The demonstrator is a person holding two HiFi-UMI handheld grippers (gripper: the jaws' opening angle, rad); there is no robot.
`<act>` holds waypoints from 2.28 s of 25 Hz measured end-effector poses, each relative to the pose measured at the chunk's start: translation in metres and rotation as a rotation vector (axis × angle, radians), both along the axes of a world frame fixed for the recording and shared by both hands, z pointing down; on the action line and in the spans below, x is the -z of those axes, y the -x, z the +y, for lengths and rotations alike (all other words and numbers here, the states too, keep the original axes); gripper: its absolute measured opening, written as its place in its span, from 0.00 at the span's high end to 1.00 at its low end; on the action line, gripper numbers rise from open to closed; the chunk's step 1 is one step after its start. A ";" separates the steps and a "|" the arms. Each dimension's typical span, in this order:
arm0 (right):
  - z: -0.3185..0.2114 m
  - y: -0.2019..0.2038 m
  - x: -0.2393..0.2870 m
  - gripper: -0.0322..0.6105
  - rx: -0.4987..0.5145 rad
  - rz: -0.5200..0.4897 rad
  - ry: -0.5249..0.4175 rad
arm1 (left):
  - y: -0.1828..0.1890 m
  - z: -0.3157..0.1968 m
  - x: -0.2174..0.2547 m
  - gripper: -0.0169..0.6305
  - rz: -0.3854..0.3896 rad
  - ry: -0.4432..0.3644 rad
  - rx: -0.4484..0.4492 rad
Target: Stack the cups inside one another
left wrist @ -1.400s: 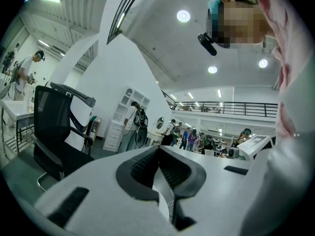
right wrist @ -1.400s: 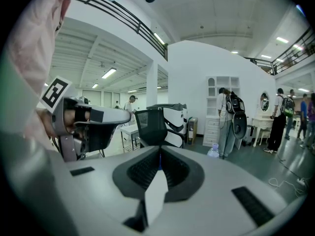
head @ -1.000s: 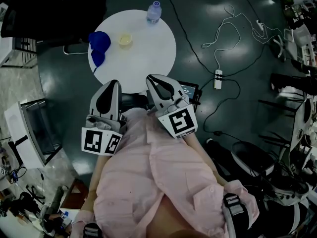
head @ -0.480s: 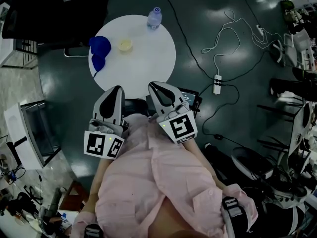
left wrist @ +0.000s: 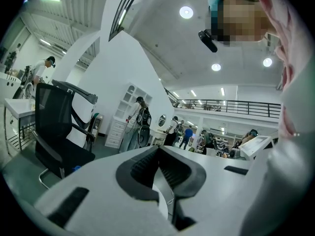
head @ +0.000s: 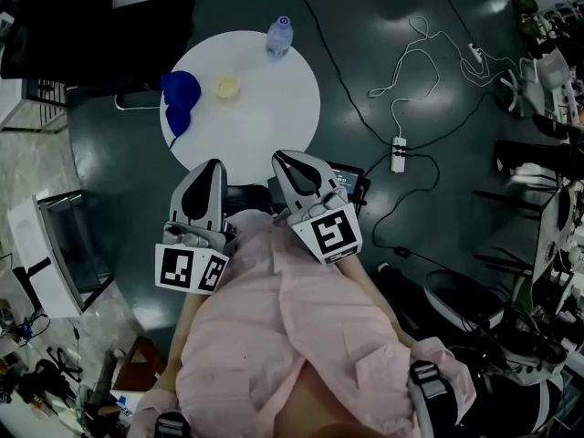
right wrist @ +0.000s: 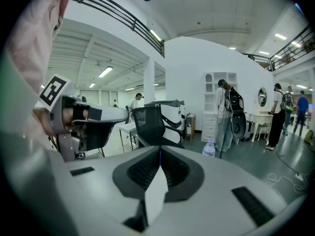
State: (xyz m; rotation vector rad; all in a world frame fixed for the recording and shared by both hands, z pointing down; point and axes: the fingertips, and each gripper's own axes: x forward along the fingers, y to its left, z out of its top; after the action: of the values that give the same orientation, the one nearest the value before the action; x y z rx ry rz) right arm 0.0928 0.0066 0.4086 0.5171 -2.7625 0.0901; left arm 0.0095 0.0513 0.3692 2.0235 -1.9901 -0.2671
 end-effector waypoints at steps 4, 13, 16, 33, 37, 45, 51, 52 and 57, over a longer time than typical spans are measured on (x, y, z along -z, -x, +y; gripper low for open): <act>-0.001 0.000 0.001 0.90 -0.001 -0.006 0.005 | 0.001 0.000 0.002 0.95 -0.001 -0.001 0.005; 0.008 0.006 -0.004 0.90 0.030 0.012 0.018 | -0.005 0.000 -0.002 0.95 -0.002 0.021 -0.028; 0.009 0.006 -0.006 0.90 0.036 0.018 0.021 | -0.002 0.000 -0.005 0.95 0.022 0.027 -0.017; 0.012 0.007 -0.010 0.90 0.057 0.038 0.031 | -0.006 0.000 -0.005 0.95 0.007 0.034 -0.022; 0.011 0.007 -0.011 0.90 0.054 0.036 0.032 | -0.006 -0.001 -0.005 0.95 0.008 0.033 -0.018; 0.008 0.005 -0.010 0.90 0.050 0.037 0.036 | -0.007 -0.003 -0.004 0.95 0.009 0.031 -0.019; 0.009 0.004 -0.011 0.90 0.046 0.036 0.034 | -0.008 -0.003 -0.005 0.95 0.008 0.033 -0.025; 0.008 0.004 -0.011 0.90 0.045 0.036 0.034 | -0.008 -0.003 -0.005 0.95 0.008 0.032 -0.025; 0.009 0.002 -0.011 0.90 0.045 0.037 0.030 | -0.009 -0.003 -0.005 0.95 0.010 0.030 -0.024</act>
State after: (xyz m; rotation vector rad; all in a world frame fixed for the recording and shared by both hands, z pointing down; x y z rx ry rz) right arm 0.0904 0.0153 0.4197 0.4442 -2.7307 0.1094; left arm 0.0183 0.0487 0.3746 2.0220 -1.9513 -0.2396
